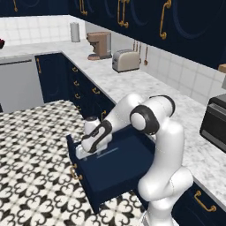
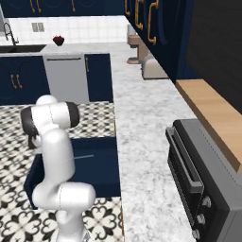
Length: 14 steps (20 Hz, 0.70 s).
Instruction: Take a straw from the drawer in front and place it inside the glass cup on the dining counter.
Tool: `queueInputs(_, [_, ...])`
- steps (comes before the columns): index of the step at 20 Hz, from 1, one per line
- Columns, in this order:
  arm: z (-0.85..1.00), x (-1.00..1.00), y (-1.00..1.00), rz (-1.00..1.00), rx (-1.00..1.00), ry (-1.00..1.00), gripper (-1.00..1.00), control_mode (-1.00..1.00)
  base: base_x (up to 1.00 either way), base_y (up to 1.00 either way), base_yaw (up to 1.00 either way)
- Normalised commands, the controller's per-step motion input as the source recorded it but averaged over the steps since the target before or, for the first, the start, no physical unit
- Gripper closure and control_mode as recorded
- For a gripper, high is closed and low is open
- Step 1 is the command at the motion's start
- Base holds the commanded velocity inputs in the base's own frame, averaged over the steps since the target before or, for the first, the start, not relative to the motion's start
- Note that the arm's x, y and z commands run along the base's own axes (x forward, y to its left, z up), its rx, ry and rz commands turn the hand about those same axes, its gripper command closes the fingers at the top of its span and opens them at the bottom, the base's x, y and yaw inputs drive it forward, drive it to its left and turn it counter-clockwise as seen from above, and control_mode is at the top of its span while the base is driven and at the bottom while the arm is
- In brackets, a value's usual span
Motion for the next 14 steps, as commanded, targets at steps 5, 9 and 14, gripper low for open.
queueInputs(5, [0.24, 0.09, -0.8, -0.3, 0.0, 0.0, -1.0, -1.0, 0.0, 0.0, 0.0])
queueInputs(9, [0.02, 0.23, -0.74, -0.28, 0.0, 0.0, -1.0, -1.0, 0.0, 0.0, 0.0])
queueInputs(14, [-0.21, 0.39, -0.11, -0.18, 0.0, 0.0, -1.0, -1.0, 0.0, 0.0, 0.0])
